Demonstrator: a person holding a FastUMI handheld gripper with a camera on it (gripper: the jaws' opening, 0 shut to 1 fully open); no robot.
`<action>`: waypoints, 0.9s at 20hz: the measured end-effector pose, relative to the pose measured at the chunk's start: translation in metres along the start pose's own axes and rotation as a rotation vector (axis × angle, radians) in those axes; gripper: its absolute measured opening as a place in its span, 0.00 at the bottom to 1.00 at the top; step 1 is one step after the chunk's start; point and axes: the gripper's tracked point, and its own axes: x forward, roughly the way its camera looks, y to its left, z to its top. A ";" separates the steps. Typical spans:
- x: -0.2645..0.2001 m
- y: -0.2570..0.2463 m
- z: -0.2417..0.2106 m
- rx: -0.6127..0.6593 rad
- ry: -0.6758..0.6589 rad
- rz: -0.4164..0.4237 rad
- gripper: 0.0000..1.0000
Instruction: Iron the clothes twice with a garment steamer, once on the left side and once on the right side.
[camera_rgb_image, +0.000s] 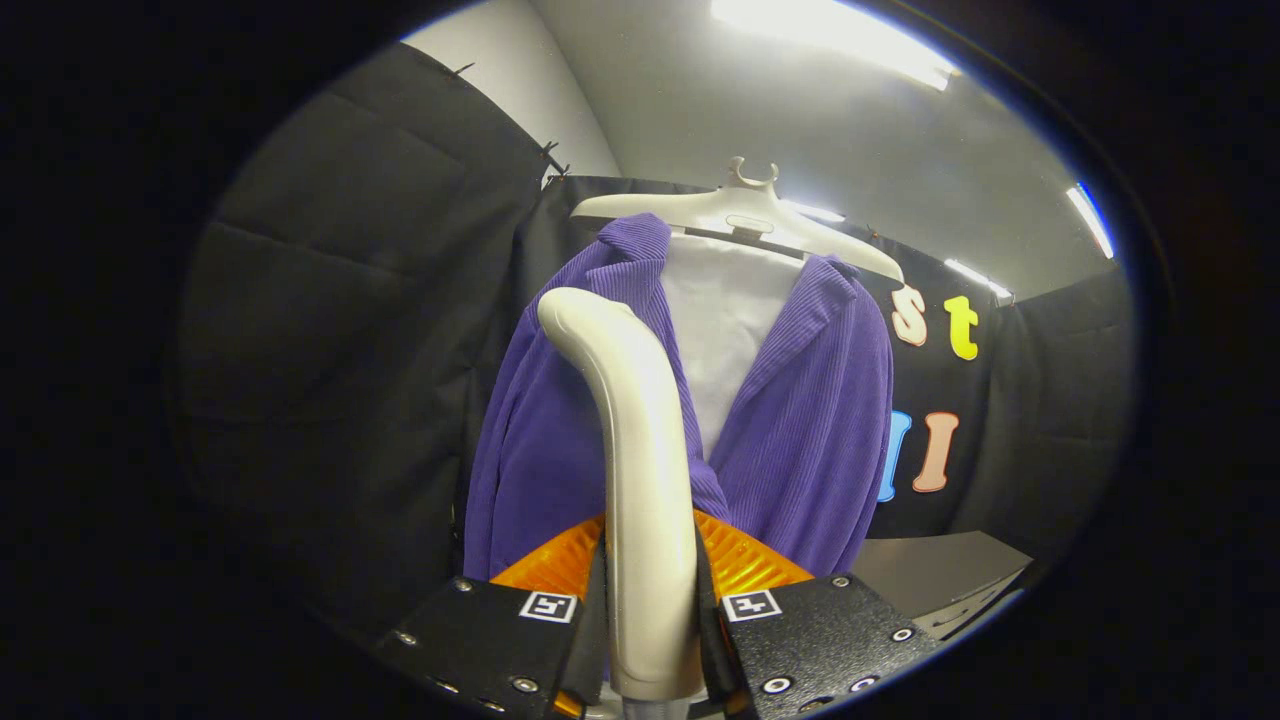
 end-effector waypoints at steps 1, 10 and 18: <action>0.000 0.000 -0.002 -0.006 -0.003 -0.001 0.38; -0.017 0.010 -0.046 -0.069 0.048 0.027 0.38; -0.029 0.028 -0.106 -0.084 0.153 0.083 0.38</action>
